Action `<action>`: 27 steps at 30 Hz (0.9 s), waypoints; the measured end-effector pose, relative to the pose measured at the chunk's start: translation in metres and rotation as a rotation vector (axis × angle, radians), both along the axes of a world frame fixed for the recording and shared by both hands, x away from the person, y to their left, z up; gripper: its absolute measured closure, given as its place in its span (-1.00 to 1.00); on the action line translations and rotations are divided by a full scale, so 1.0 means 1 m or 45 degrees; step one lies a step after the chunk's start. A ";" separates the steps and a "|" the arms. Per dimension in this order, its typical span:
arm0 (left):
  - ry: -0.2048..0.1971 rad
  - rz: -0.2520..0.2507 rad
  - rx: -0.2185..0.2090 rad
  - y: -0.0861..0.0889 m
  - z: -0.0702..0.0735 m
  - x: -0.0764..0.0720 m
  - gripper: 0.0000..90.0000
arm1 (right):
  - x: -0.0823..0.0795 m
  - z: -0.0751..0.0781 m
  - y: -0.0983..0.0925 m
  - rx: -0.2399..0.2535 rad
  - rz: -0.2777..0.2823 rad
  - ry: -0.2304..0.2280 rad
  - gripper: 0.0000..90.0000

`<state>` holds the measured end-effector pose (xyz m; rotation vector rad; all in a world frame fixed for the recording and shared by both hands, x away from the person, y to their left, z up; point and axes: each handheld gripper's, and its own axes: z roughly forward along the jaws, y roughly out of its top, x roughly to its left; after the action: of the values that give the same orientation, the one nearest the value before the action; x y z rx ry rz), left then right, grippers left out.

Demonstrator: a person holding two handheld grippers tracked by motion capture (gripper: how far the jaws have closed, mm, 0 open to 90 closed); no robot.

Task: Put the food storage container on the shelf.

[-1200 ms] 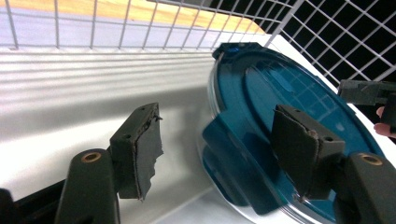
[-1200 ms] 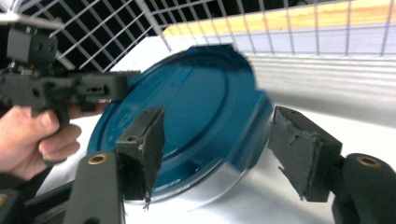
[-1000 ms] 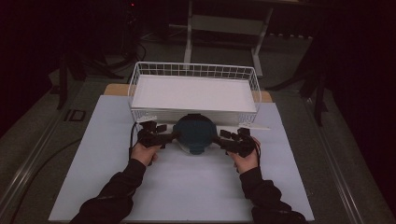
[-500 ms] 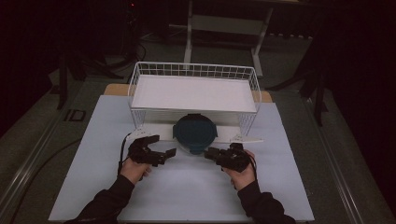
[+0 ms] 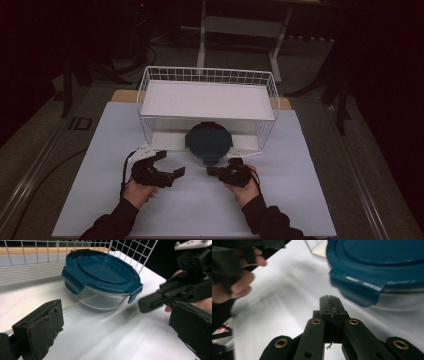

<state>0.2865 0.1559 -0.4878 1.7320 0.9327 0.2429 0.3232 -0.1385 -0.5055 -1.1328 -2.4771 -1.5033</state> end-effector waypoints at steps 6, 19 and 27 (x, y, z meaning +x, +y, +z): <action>0.000 -0.010 0.013 -0.002 -0.002 0.000 -1.00 | 0.013 -0.002 0.005 0.000 -0.026 -0.005 1.00; 0.000 -0.005 0.009 -0.001 -0.004 0.000 -1.00 | 0.042 -0.004 0.009 -0.024 -0.108 -0.012 1.00; -0.002 -0.003 0.012 -0.001 -0.003 0.000 -1.00 | 0.059 -0.002 0.008 -0.032 -0.157 -0.009 1.00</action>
<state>0.2864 0.1550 -0.4913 1.7413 0.9294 0.2477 0.3818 -0.1306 -0.5078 -1.3092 -2.4795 -1.5118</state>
